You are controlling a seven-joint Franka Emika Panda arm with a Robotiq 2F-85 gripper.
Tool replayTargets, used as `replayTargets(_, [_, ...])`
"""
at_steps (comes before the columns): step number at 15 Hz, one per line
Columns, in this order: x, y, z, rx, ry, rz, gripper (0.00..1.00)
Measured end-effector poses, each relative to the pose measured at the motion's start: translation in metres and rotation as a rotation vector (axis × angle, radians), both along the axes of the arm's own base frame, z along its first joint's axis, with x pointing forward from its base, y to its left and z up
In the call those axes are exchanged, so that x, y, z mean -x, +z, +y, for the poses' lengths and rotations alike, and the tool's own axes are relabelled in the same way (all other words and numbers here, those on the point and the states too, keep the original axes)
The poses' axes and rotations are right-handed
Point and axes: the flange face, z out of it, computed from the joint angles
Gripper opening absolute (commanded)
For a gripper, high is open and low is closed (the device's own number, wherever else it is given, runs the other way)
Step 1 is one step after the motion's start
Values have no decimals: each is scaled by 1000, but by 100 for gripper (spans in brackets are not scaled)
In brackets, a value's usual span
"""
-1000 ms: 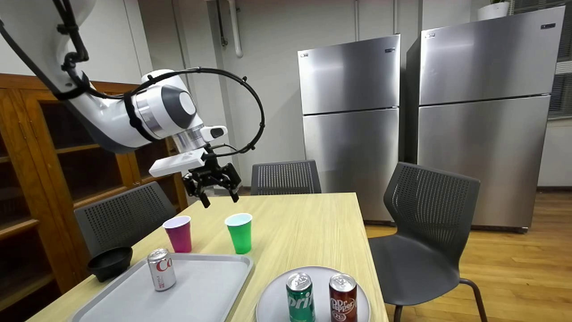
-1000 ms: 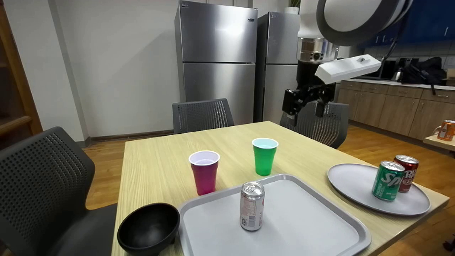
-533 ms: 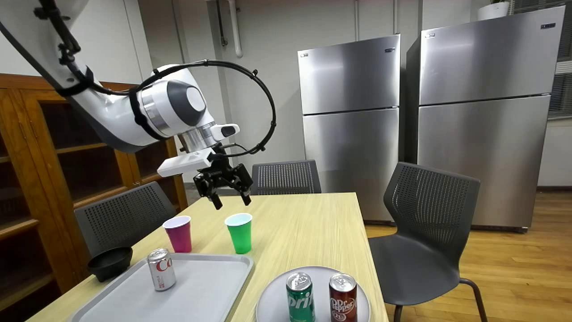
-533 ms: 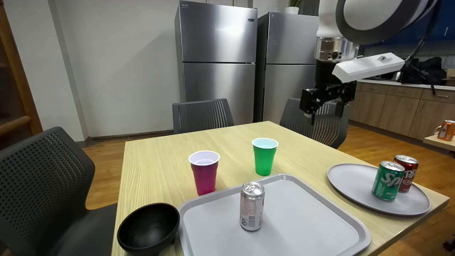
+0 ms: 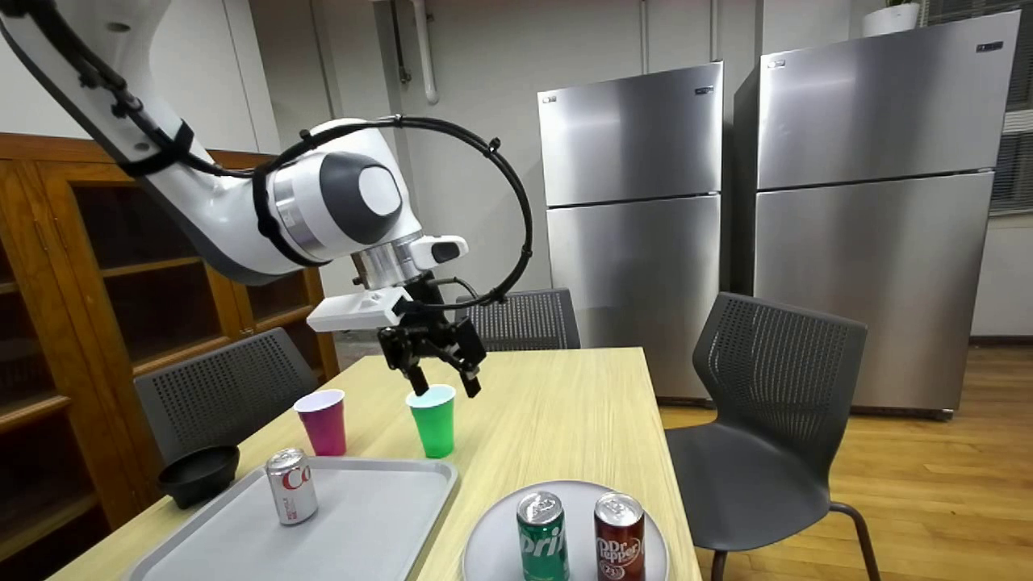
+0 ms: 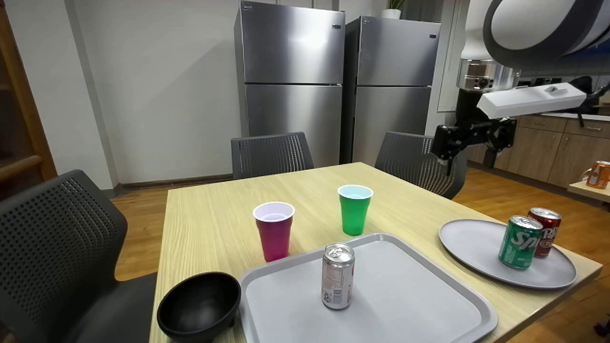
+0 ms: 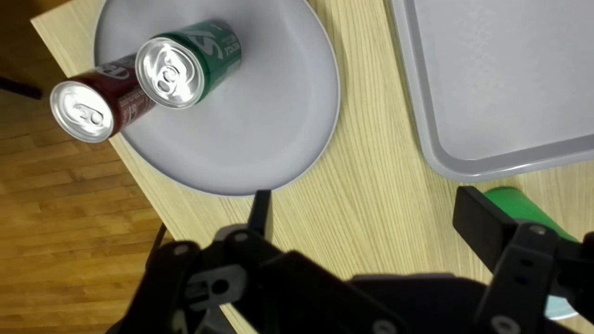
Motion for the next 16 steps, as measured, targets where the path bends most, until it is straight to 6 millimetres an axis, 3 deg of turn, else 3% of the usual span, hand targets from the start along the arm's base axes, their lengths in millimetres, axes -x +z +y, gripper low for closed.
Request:
replayTargets(6, [14,-11,-39,-24,-101,8,100])
replayTargets(16, [15,-11,-40,-25,-103,6,100])
